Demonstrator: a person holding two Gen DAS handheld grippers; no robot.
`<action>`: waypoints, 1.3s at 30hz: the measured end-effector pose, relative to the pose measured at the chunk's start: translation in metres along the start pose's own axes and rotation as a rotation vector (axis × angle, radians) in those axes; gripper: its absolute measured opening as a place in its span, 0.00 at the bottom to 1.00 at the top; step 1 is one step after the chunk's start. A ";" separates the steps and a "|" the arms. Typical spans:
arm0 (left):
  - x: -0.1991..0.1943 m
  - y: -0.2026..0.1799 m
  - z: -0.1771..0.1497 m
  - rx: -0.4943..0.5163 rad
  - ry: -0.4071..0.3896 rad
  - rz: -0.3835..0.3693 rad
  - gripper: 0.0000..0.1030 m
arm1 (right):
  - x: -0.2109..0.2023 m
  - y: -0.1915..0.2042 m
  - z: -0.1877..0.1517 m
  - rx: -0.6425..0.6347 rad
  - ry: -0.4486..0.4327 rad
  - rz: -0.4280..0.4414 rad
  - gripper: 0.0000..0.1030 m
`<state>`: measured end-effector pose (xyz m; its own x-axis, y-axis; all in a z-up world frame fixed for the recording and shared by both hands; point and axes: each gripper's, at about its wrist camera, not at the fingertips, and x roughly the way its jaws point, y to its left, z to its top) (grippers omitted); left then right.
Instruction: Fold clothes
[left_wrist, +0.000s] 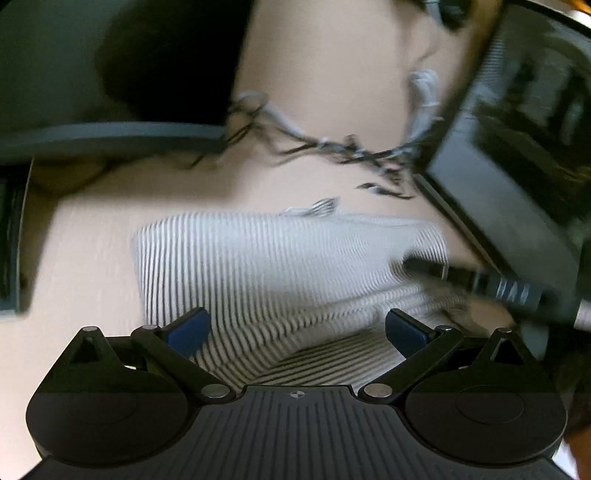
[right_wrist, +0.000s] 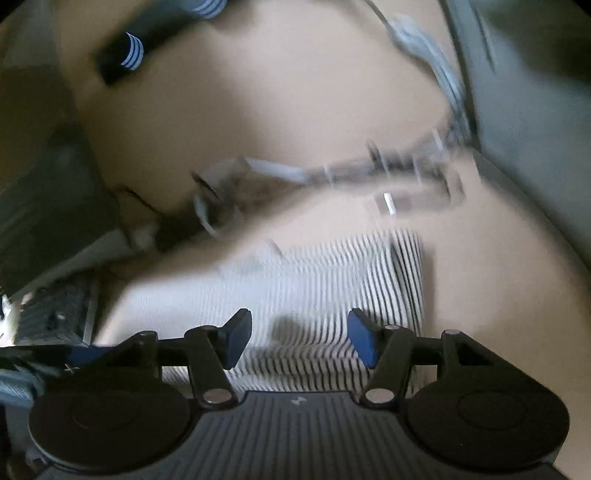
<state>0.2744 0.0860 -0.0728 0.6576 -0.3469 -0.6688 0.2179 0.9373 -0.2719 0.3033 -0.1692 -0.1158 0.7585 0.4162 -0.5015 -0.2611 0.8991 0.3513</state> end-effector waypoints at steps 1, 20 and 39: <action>0.003 -0.001 -0.001 0.016 -0.010 0.010 1.00 | 0.004 -0.002 -0.002 0.002 0.006 0.006 0.56; 0.046 -0.009 0.008 0.208 -0.102 0.058 1.00 | 0.052 0.006 0.030 -0.143 0.108 0.085 0.99; 0.051 -0.010 0.009 0.250 -0.096 0.061 1.00 | 0.044 0.012 0.044 -0.119 0.086 -0.008 0.43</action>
<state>0.3126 0.0594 -0.0983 0.7377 -0.2958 -0.6069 0.3391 0.9396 -0.0458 0.3603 -0.1462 -0.0988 0.7083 0.4143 -0.5715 -0.3277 0.9101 0.2537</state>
